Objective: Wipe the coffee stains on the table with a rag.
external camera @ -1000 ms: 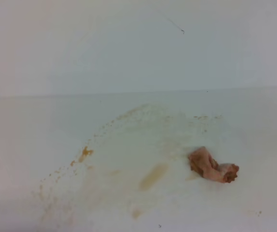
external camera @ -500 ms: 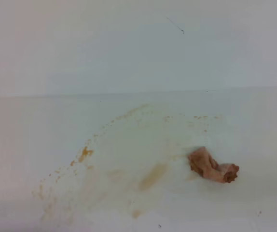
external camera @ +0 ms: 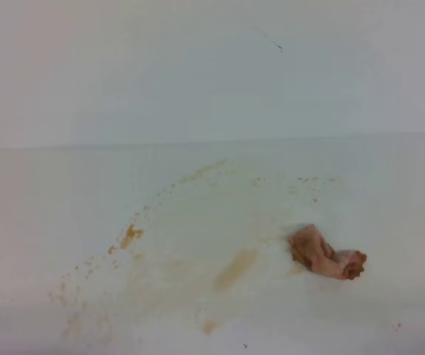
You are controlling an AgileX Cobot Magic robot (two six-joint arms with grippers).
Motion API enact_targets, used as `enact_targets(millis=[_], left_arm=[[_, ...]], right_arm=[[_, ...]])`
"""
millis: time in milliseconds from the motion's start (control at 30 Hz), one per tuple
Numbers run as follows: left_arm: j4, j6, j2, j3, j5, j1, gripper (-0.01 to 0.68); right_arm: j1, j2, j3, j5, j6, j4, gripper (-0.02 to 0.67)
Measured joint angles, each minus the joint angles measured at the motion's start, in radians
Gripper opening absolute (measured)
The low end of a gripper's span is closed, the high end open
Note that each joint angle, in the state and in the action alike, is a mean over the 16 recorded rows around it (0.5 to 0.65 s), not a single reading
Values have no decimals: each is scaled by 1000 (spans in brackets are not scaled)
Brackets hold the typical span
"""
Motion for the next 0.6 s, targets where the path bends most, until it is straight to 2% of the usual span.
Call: enact_targets(millis=[600], left_arm=[[0,0,3,0,0,0,-3]], right_arm=[[0,-1,10,45,1,5,3]])
